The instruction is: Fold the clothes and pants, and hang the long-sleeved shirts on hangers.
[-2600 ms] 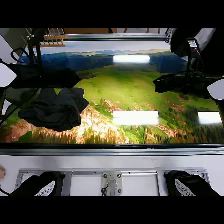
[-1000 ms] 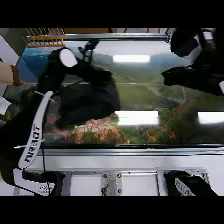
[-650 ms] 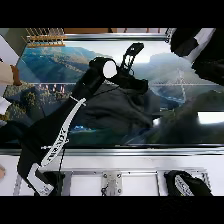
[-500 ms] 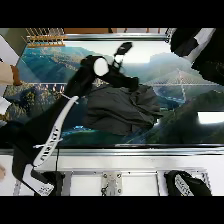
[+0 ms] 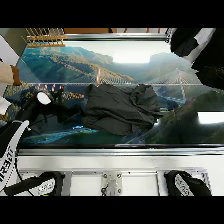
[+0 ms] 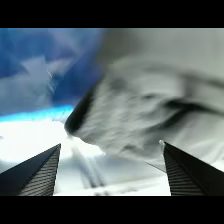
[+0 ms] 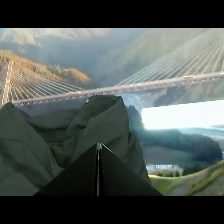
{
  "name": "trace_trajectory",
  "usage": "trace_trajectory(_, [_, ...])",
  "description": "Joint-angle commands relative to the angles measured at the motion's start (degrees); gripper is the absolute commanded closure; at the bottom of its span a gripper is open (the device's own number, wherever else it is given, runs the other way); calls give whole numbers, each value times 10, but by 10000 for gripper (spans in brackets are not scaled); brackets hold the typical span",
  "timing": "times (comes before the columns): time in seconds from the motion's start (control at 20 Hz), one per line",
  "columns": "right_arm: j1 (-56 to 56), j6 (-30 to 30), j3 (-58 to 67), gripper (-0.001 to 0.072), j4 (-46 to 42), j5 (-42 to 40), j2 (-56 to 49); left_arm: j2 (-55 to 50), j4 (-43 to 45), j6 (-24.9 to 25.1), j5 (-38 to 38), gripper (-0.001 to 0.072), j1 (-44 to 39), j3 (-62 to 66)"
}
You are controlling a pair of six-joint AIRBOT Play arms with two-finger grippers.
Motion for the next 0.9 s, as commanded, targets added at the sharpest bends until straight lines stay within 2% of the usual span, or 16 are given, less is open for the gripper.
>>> trace_trajectory(0.0, [0, 0, -6, 691, 1, 7, -5, 4, -156, 78, 66, 27, 24, -107])
trace_trajectory(0.2, [0, 1, -45, 691, 1, 12, -10, -59, -168, 81, 89, 28, -31, -75])
trace_trajectory(0.25, [0, 0, -59, 689, 0, 12, -10, -76, -167, 81, 90, 57, -43, -57])
trace_trajectory(0.3, [0, 0, -77, 679, 0, 12, -11, -88, -167, 80, 89, 292, -50, -41])
trace_trajectory(0.35, [0, 0, -96, 594, 0, 13, -13, -96, -167, 80, 89, 598, -53, -25])
trace_trajectory(0.4, [0, 0, -118, 218, -1, 16, -18, -99, -167, 80, 86, 689, -53, -10])
trace_trajectory(0.45, [0, 0, -139, 20, 0, 16, -24, -99, -161, 81, 80, 688, -48, 7])
trace_trajectory(0.6, [34, -9, -197, 21, 1, 16, -70, -80, -124, 82, 59, 688, -25, 42])
trace_trajectory(0.7, [103, -37, -203, 21, 1, 8, -115, -63, -107, 82, 51, 689, -16, 55])
trace_trajectory(0.85, [238, -72, -198, 21, 0, -85, -172, -51, -102, 82, 51, 689, -15, 55])
